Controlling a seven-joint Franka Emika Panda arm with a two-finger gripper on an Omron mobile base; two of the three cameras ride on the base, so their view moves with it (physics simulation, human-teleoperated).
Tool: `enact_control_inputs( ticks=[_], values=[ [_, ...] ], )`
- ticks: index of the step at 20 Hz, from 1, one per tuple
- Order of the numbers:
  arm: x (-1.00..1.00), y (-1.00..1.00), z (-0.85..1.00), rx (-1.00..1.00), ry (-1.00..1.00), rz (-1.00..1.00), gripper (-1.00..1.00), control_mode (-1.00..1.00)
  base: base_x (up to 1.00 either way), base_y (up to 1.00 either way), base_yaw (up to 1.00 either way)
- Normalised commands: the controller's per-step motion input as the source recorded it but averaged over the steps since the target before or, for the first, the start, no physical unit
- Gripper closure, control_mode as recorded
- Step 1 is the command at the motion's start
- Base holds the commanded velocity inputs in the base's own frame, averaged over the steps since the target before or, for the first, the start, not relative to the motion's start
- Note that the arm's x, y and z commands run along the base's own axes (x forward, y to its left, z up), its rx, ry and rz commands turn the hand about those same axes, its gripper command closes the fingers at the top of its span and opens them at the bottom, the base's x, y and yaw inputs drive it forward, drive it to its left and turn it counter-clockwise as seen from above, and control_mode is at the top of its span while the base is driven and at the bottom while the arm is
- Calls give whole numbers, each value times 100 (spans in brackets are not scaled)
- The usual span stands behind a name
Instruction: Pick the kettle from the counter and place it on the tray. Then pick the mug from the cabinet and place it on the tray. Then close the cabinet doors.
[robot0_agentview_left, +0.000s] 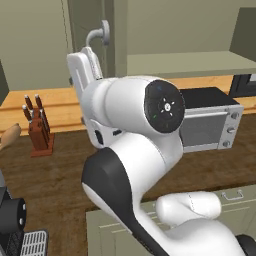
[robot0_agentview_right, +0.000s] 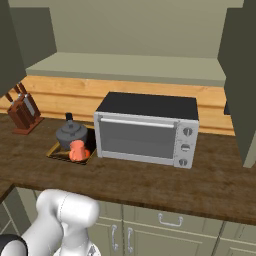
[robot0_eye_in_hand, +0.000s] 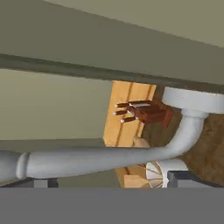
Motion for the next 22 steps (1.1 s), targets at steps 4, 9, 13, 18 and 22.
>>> enact_control_inputs(
  ticks=[4, 9, 13, 18, 22],
  values=[
    [47, -33, 0, 9, -3, -18, -100, -100, 0, 0, 0],
    [45, -60, 0, 3, 0, -25, -100, -100, 0, 0, 0],
    [31, -74, 5, 2, 0, -30, -100, -100, 0, 0, 0],
    [31, -74, 6, 3, 0, -28, -100, -100, 0, 0, 0],
    [38, -69, 2, 5, 1, -26, -100, -100, 0, 0, 0]
  ],
)
